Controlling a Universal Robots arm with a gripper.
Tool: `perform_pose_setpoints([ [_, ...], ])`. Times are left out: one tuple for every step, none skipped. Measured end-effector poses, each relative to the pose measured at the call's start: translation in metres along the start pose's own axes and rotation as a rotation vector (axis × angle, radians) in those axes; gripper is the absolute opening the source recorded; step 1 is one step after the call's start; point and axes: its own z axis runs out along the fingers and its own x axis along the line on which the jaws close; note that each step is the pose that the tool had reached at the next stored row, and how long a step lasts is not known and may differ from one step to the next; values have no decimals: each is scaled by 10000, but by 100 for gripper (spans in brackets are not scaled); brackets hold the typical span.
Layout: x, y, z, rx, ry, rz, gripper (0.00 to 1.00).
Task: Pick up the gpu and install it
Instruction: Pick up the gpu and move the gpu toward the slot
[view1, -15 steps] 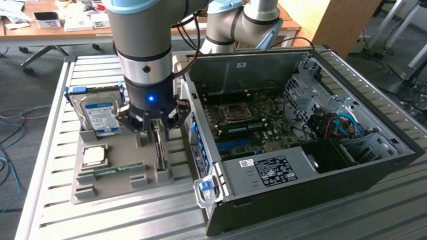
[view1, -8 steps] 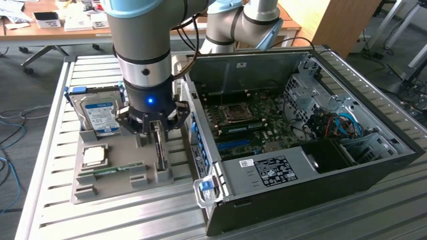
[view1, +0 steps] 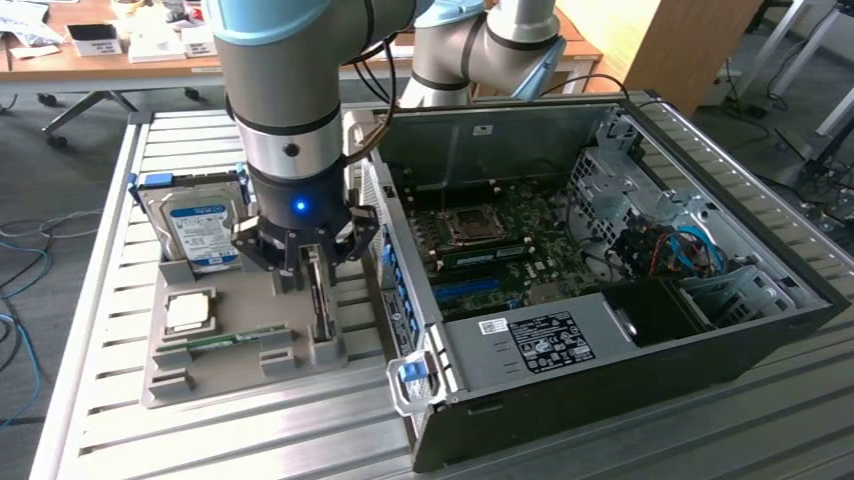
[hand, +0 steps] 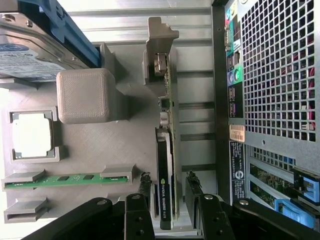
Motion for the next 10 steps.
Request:
perform_pose_setpoints([
  [1,1,3,-11,2,-8,42],
  [1,1,7,-31,3,-14,42],
  [1,2,11,-71,5,-19,42],
  [1,3,12,-93,6,-24,42],
  [1,3,12,-92,6,-24,42],
  [1,2,15,-104,7,-26,42],
  [0,1,18,-148,9,-28,42],
  [0,1,20,-198,13,-28,42],
  [1,2,20,-229,16,-27,42],
  [1,2,21,-244,16,-25,42],
])
